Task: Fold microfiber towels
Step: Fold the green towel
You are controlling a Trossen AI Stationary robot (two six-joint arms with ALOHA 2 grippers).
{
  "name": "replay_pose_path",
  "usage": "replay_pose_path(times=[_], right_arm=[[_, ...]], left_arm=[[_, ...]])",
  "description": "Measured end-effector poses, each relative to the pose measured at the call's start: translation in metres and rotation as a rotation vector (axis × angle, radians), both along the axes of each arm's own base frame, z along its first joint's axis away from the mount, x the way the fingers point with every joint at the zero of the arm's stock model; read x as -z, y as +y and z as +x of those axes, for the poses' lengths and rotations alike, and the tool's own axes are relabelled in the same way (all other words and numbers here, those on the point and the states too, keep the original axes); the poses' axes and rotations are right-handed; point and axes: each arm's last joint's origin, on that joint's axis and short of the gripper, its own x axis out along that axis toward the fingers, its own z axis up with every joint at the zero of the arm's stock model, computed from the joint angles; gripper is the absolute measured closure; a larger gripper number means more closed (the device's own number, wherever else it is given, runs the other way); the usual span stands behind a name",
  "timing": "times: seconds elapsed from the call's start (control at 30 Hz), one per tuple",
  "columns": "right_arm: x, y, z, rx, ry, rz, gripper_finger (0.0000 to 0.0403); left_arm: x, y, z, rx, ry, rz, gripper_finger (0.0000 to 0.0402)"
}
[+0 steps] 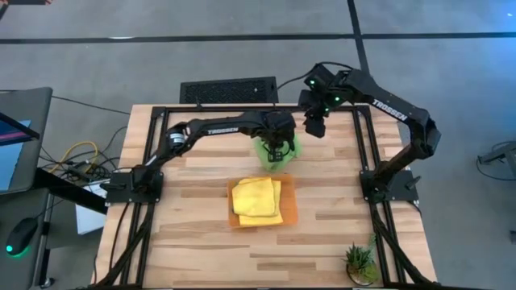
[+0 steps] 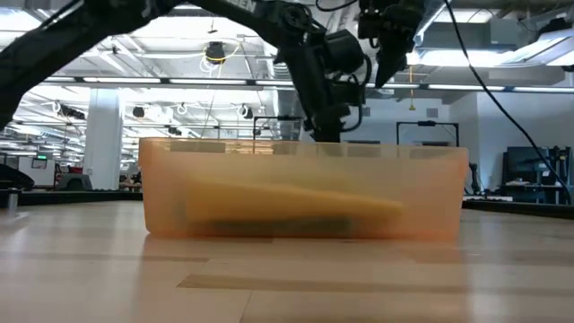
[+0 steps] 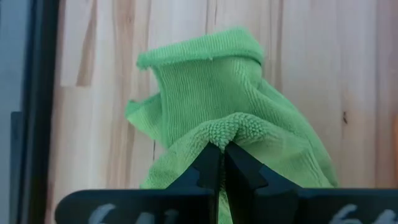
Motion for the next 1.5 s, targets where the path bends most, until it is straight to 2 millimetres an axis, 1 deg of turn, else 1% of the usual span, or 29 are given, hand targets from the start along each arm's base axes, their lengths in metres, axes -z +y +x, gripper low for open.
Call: replay_pose_path(times=[0.07, 0.23, 0.37, 0.5, 0.6, 0.73, 1.07, 1.2, 1.4, 1.5], right_arm=[[-0.005, 0.003, -0.005, 0.001, -0.015, -0.010, 0.0221], [-0.017, 0.009, -0.016, 0.003, -0.046, -0.033, 0.0221], [-0.024, 0.014, -0.024, 0.012, -0.061, -0.057, 0.0221], [-0.027, 0.016, -0.027, 0.012, -0.071, -0.064, 0.0221], [-0.029, 0.017, -0.028, 0.011, -0.075, -0.067, 0.0221], [-0.028, 0.017, -0.028, 0.010, -0.075, -0.067, 0.0221], [-0.028, 0.016, -0.027, -0.005, -0.067, -0.071, 0.0221], [-0.028, 0.016, -0.027, -0.005, -0.067, -0.071, 0.0221], [-0.027, 0.017, -0.028, -0.005, -0.064, -0.068, 0.0221], [-0.026, 0.018, -0.029, -0.018, -0.042, -0.062, 0.0221]], left_arm=[[0.002, 0.001, 0.006, -0.002, -0.003, 0.000, 0.0401], [-0.009, 0.004, 0.016, -0.003, -0.055, 0.022, 0.0401], [-0.013, 0.005, 0.019, 0.014, -0.087, 0.041, 0.0401], [-0.015, 0.005, 0.021, 0.013, -0.115, 0.054, 0.0401], [-0.012, 0.007, 0.026, 0.008, -0.146, 0.065, 0.0401], [-0.011, 0.007, 0.026, -0.009, -0.135, 0.091, 0.0391], [-0.014, 0.008, 0.030, -0.042, -0.197, 0.071, 0.0345], [-0.015, 0.007, 0.032, -0.014, -0.214, 0.086, 0.0315], [-0.016, 0.007, 0.032, -0.002, -0.219, 0.096, 0.0257], [-0.019, 0.007, 0.025, -0.041, -0.175, 0.087, 0.0242]])
